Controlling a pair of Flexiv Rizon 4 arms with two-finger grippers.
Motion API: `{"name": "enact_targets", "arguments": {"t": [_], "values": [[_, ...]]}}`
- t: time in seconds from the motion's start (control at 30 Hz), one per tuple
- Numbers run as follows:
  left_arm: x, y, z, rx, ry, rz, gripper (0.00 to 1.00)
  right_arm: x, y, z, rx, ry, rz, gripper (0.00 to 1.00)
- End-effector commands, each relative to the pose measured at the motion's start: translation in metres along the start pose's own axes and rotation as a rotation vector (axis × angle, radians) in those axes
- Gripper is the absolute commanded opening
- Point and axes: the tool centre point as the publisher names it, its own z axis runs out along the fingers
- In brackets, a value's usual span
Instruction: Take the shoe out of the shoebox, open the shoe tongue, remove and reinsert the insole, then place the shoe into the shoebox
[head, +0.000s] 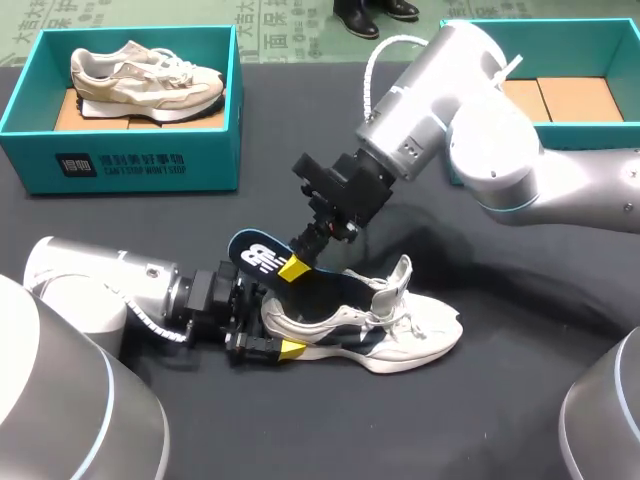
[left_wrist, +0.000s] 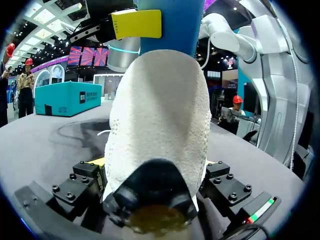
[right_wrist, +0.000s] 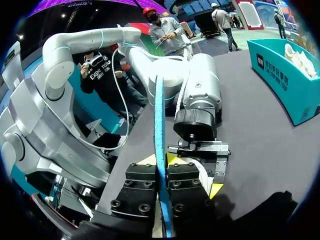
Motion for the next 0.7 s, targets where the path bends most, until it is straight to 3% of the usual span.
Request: {"name": "enact_targets", "arguments": {"t": [0.03,0.17,0.3,0.57,0.7], "values": [[0.000,0.001,0.000,-0.001,-0.001,-0.001,0.00,0.002,0.000,0.000,0.001,-0.004,0.002,0.00],[0.000,0.001,0.000,-0.001,-0.001,-0.001,0.00,0.002,0.000,0.000,0.001,-0.004,0.002,0.00],[0.000,0.001,0.000,-0.001,-0.001,-0.001,0.00,-0.011,0.025,0.008,-0.080,0.034,-0.054,0.00],[0.000,0.001,0.000,-0.001,-0.001,-0.001,0.00,0.016,0.066,-0.034,-0.216,-0.006,-0.096,0.00],[0.000,0.001,0.000,-0.001,-0.001,-0.001,0.00,0.031,0.078,-0.059,-0.310,-0.031,-0.140,0.00]]}}
